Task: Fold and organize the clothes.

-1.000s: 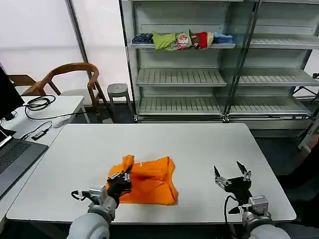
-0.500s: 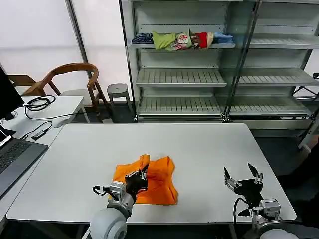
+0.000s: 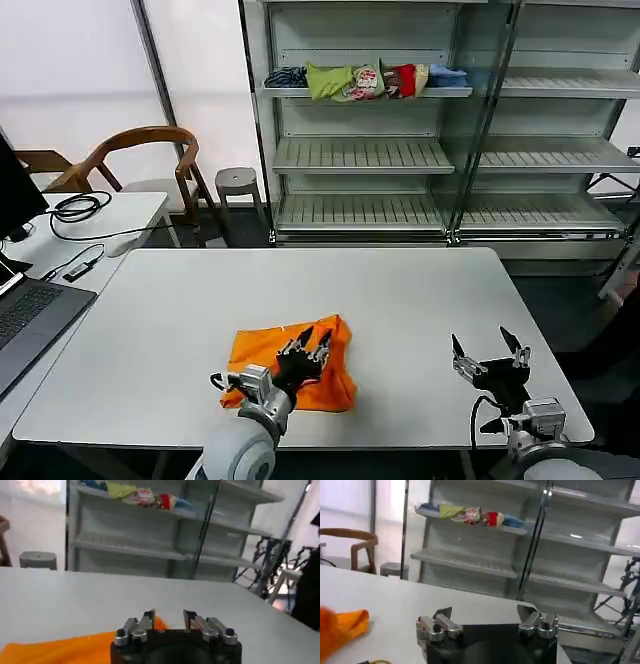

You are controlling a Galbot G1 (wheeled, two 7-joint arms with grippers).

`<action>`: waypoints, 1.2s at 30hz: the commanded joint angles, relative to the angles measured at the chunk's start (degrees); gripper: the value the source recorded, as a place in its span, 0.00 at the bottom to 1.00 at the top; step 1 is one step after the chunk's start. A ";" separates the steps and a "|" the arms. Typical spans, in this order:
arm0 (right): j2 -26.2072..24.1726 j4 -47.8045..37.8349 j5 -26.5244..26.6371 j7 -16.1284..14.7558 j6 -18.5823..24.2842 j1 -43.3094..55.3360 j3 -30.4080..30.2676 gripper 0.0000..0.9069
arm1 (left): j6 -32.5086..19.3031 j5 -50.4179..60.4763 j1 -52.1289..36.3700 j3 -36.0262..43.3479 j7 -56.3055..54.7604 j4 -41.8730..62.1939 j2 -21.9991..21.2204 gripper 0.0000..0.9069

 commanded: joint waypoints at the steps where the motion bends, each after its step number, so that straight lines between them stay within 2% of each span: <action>1: -0.11 -0.17 0.10 -0.03 -0.03 0.55 -0.18 1.00 | -5.12 -5.68 -0.71 -0.96 1.13 -0.85 -1.74 1.00; 5: -0.07 -0.77 0.07 -0.01 -0.16 2.58 -1.78 1.00 | -5.26 -4.24 0.25 -6.12 1.95 -4.88 1.47 1.00; 11: -0.03 -1.44 0.06 -0.17 -0.43 6.43 -4.32 1.00 | -5.76 4.17 5.46 -15.88 2.21 -5.14 8.85 1.00; 12: -0.04 -1.60 0.07 -0.18 -0.43 6.85 -4.57 1.00 | -5.07 4.80 6.67 -17.46 1.59 -5.15 9.59 1.00; 13: 0.03 -2.08 0.05 -0.13 -0.47 7.97 -5.46 1.00 | -2.26 5.00 8.16 -18.40 -0.23 -5.13 10.00 1.00; 16: 0.31 -2.86 0.01 -0.16 -0.51 9.46 -6.69 1.00 | 1.51 5.13 10.10 -18.73 -4.01 -4.53 9.89 1.00; 22: 0.28 -3.19 -0.08 -0.10 -0.43 9.61 -7.14 1.00 | 4.22 6.23 10.45 -15.73 -8.35 -1.79 7.63 1.00; 36: 0.03 -2.47 -0.50 -0.09 -0.25 7.31 -6.07 1.00 | 3.98 5.16 7.86 -10.81 -11.80 3.39 5.49 1.00</action>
